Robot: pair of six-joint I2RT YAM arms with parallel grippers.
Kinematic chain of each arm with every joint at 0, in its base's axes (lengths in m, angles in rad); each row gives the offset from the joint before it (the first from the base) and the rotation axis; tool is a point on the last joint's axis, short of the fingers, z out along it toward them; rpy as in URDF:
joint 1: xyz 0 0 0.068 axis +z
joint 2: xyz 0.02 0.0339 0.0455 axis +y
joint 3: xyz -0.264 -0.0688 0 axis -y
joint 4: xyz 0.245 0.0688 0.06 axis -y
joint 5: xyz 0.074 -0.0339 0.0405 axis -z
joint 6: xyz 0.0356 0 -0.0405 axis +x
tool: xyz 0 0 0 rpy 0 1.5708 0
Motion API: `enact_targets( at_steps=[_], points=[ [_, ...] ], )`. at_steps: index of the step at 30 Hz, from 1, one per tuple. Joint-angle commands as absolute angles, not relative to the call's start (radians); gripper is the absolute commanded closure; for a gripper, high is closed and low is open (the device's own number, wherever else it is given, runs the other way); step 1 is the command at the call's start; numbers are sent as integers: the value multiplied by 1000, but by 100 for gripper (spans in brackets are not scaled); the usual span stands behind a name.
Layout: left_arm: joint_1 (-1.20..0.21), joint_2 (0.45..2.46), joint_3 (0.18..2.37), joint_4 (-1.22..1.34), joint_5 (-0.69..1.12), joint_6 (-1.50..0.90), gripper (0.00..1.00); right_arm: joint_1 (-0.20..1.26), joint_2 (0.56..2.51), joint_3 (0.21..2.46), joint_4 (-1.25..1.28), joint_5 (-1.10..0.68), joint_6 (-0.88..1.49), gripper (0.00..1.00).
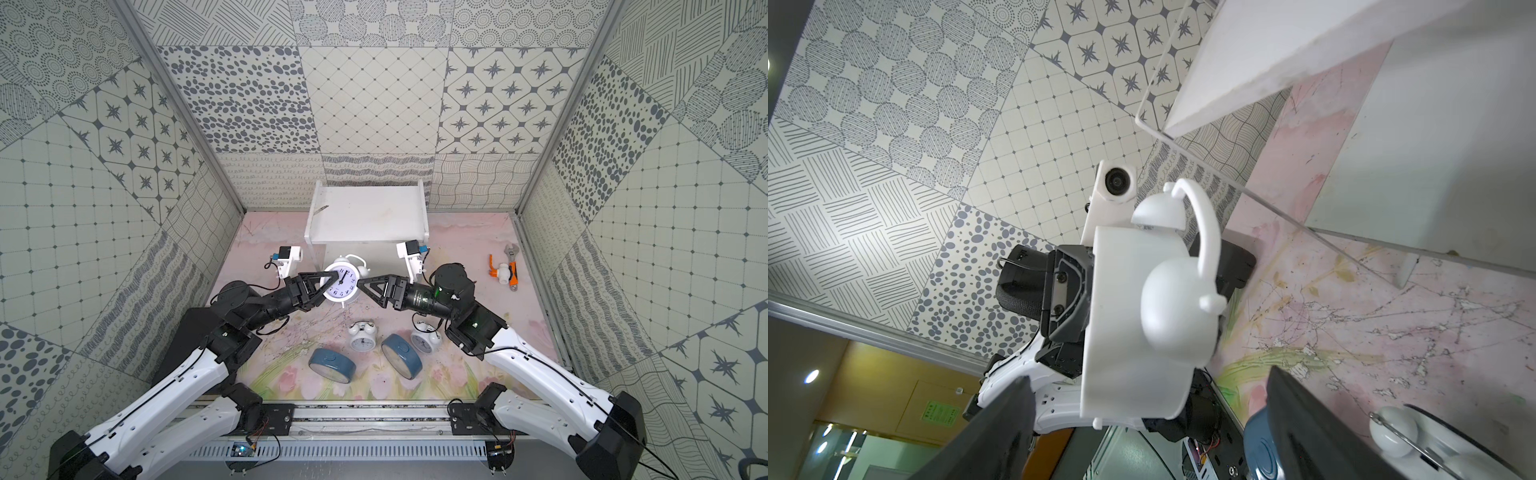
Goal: Place the alarm clocks on the shelf by style
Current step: Place the alarm on the shelf.
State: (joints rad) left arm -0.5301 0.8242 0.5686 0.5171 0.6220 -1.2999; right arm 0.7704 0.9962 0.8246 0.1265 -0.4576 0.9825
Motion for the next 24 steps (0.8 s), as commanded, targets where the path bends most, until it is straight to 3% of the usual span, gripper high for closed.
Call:
enact_targets(
  at_steps=[1,9,20,22,24],
  points=[
    [-532,822,567,672,555,-1322,71,786,1029,852,208,-430,1000,11],
    [-532,822,569,673,551,-1325,71,814,1084,893,217,-440,986,24],
    [-533,833,574,665,566,-1321,71,828,1121,921,236,-465,986,50],
    [-532,836,575,660,573,-1320,68,827,1119,924,233,-469,983,53],
    [-532,839,575,659,584,-1318,59,828,1118,934,217,-478,972,55]
  ],
)
